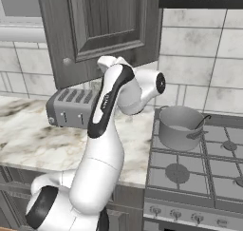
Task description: Open the cabinet and move the ladle to the pot. Then close the cabinet.
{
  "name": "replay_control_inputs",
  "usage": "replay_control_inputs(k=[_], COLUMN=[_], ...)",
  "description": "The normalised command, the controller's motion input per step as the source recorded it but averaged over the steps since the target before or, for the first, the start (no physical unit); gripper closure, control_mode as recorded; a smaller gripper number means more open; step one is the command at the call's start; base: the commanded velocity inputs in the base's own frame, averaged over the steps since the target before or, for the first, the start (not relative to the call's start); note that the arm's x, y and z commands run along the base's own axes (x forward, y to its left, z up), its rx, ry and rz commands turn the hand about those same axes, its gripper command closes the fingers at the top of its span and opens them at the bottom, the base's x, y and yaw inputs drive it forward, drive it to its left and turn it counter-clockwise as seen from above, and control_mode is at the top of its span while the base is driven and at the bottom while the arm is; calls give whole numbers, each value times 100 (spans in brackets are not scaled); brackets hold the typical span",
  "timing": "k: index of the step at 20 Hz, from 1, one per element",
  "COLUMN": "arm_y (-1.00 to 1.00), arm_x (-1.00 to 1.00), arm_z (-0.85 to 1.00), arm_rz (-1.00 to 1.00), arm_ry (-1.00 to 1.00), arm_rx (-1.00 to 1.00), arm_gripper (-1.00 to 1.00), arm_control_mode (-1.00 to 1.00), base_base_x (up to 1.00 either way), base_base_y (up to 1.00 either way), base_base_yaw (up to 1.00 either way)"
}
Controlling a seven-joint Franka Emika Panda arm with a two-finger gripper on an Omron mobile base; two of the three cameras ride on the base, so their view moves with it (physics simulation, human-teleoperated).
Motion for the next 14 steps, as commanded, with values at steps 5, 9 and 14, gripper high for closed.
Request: replay_control_inputs(k=[5, 9, 14], arm_y=[44, 42, 43], arm_x=[81, 75, 74], arm_z=[0, 0, 0], arm_rz=[-13, -16, -17], arm_ry=[0, 0, 0], arm_rx=[0, 0, 0], arm_gripper=[-100, -100, -100], arm_control_mode=[-100, -100, -100], base_base_x=[0, 0, 0], base_base_y=[0, 0, 0], base_base_yaw=[0, 0, 0])
